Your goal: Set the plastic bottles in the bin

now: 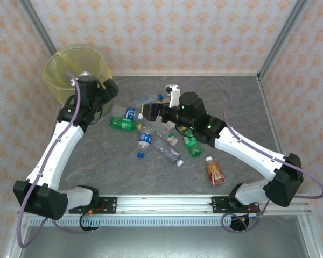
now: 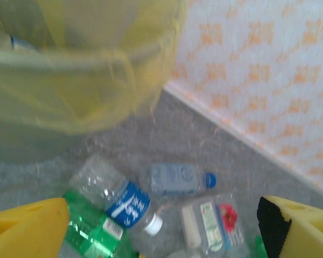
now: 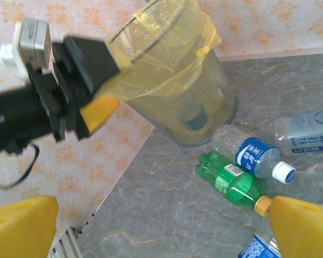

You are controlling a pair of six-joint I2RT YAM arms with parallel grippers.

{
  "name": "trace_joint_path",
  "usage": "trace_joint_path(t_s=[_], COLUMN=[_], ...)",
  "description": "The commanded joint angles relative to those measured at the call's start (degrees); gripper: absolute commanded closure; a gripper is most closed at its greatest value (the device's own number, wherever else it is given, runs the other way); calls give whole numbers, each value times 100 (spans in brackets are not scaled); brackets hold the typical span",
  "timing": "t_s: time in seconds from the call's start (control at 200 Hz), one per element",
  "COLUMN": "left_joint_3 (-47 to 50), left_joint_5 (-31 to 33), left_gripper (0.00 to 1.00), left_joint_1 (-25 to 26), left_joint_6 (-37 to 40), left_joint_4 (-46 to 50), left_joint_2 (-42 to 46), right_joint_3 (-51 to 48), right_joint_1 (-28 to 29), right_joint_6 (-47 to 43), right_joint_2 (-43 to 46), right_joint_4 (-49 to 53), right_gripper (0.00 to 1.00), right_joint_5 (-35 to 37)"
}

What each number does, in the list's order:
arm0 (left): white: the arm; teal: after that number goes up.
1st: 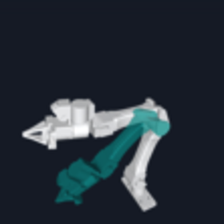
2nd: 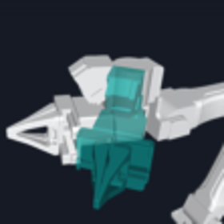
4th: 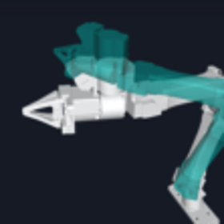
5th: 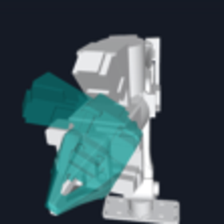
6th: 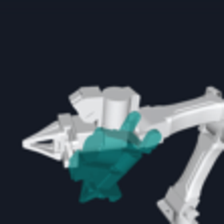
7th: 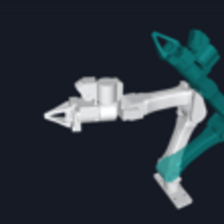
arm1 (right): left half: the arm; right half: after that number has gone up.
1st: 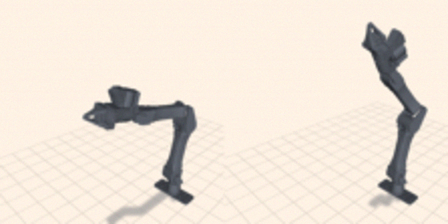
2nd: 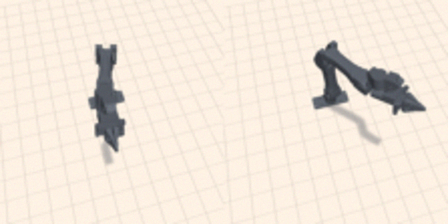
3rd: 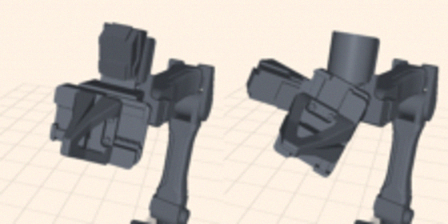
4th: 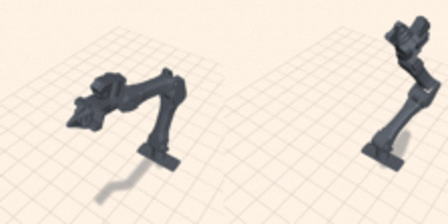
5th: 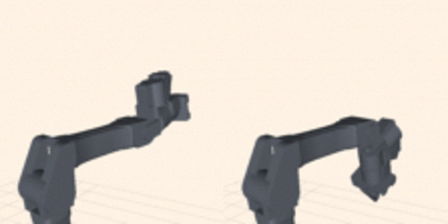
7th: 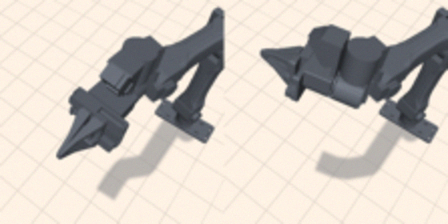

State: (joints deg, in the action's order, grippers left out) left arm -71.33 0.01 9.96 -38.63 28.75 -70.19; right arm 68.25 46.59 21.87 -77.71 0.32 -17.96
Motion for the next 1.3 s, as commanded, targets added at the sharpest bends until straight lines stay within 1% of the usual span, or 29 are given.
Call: trace_joint_path(t_s=[0.0, 0.165, 0.31, 0.4, 0.556, 0.671, 0.746, 0.771, 0.861, 0.971, 1.296], left_joint_3=[510, 1077, 1596, 1789, 1943, 1912, 1837, 1804, 1641, 1382, 1058], left_joint_5=[228, 324, -149, -257, -467, -564, -619, -644, -772, -653, -916], left_gripper=[10, 12, 19, 20, 24, 25, 28, 28, 29, 29, 29], left_joint_1=[277, 807, 1069, 1241, 1449, 1608, 1683, 1715, 1775, 1855, 1934], left_joint_6=[-200, -345, -249, -150, 154, 372, 471, 670, 930, 1181, 1487], left_joint_4=[-85, -67, -322, -314, -212, -179, -161, -153, -94, 86, 123], left_joint_2=[253, 273, 241, 141, -246, -595, -838, -931, -1285, -1666, -2345], right_joint_3=[-208, -446, -681, -749, -717, -657, -655, -657, -666, -641, -585], right_joint_1=[35, 28, 36, 35, 36, 35, 36, 41, 35, 35, 40], right_joint_6=[93, 214, 336, 398, 505, 555, 579, 589, 571, 530, 430], right_joint_2=[238, 408, 598, 684, 714, 690, 703, 720, 757, 770, 766], right_joint_4=[-233, -250, -287, -276, -220, -127, -86, -84, -85, -51, -14], right_gripper=[0, 0, 0, 0, 0, 0, 0, 0, 0, 0, 0], right_joint_5=[562, 795, 897, 940, 890, 849, 883, 904, 938, 952, 978])
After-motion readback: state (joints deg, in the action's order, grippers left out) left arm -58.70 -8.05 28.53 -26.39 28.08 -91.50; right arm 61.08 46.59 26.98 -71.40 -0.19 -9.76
